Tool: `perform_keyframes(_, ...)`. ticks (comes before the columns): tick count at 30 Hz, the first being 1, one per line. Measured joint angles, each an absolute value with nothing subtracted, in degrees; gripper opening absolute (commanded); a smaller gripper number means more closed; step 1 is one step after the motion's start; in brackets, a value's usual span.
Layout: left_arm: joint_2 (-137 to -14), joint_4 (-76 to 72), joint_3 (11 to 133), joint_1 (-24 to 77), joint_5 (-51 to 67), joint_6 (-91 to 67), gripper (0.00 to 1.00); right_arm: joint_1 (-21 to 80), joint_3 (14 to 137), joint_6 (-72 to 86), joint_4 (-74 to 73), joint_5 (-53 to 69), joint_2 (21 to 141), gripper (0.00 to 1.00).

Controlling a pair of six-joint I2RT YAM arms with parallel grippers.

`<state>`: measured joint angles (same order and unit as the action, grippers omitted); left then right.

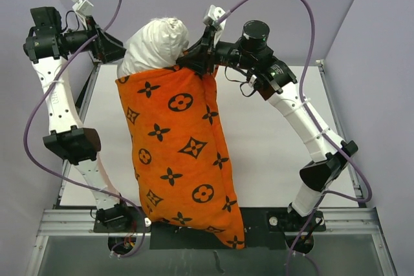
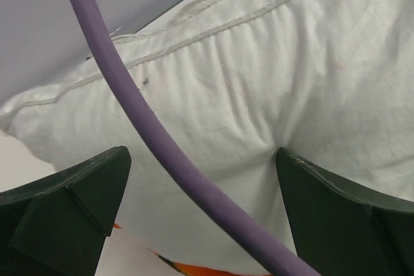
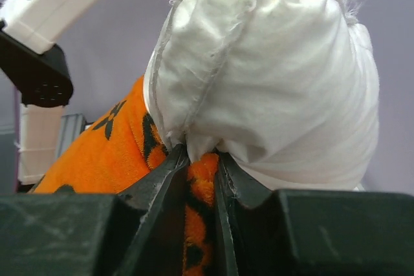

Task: Remove the pillowcase from the pillow
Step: Remove the pillow from the pillowcase.

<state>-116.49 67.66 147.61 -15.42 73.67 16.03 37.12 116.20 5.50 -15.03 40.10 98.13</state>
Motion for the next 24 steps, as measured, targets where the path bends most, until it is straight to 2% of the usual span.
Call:
perform_keyframes(3, -114.1, 68.3, 143.7, -14.7, 78.0, 15.7, 0.98, 37.1, 117.2, 7.5, -15.0, 44.8, 98.1, 0.0)
perform_keyframes(6, -107.5, 63.9, 132.9, -13.8, 81.3, 12.8, 0.98, 37.1, 118.0, 9.4, -15.0, 49.7, 98.1, 0.0)
perform_keyframes(7, -103.4, 57.0, 125.4, -13.4, 82.1, 7.8, 0.98, 37.1, 118.2, 9.9, -15.0, 51.4, 98.1, 0.0)
perform_keyframes(9, -95.8, 32.3, 109.9, -12.5, 83.2, -9.7, 0.98, 37.1, 118.5, 10.9, -15.0, 54.4, 98.1, 0.0)
perform_keyframes(12, -88.9, 2.6, 95.9, -10.1, 83.0, -30.8, 0.98, 36.9, 118.6, 11.7, -15.1, 58.2, 98.1, 0.0)
perform_keyframes(18, -86.0, -19.6, 93.0, -7.0, 83.2, -48.2, 0.96, 33.7, 116.2, 10.2, -17.5, 60.6, 95.1, 0.0)
perform_keyframes(22, -85.8, -23.4, 97.8, -5.8, 84.3, -53.3, 0.77, 31.3, 116.2, 4.9, -22.2, 53.6, 93.4, 0.0)
perform_keyframes(24, -85.6, -23.7, 100.7, -3.3, 85.0, -53.9, 0.73, 30.1, 116.2, 4.6, -22.4, 50.2, 93.6, 0.0)
